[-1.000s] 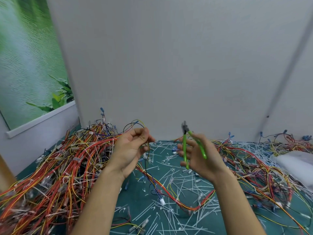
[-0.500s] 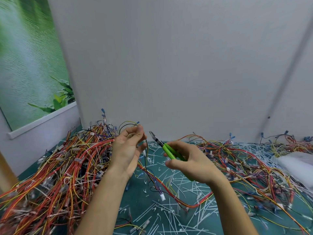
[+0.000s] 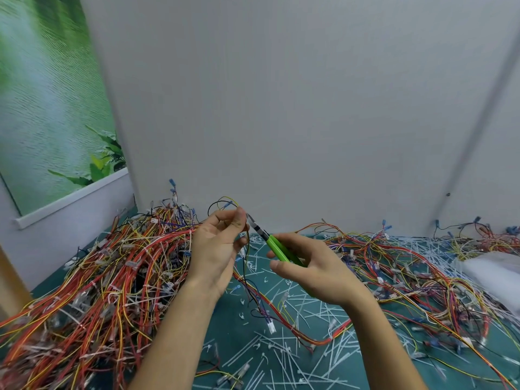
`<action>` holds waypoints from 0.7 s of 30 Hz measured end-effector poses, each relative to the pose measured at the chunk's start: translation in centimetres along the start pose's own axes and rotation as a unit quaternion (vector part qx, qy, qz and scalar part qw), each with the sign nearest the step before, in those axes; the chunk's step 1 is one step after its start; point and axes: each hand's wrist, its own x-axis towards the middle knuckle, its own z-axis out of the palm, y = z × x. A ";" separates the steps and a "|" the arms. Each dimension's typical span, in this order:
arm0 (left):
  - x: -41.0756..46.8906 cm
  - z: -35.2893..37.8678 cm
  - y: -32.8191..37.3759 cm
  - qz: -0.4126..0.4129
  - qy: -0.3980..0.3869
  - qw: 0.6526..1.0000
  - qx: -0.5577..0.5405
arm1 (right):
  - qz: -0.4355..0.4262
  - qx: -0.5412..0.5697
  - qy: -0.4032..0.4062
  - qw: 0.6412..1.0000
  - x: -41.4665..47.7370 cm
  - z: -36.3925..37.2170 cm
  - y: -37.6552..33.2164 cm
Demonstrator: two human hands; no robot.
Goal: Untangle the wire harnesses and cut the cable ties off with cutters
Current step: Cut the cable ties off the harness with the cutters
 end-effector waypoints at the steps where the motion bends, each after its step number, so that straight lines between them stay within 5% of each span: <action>1: 0.0 0.0 0.0 0.002 -0.002 1.000 0.001 | -0.002 0.001 0.000 1.000 0.0 0.0 0.0; 21: 0.5 -0.8 -0.7 0.019 -0.008 0.993 0.119 | 0.029 0.085 -0.040 0.995 0.2 0.2 0.4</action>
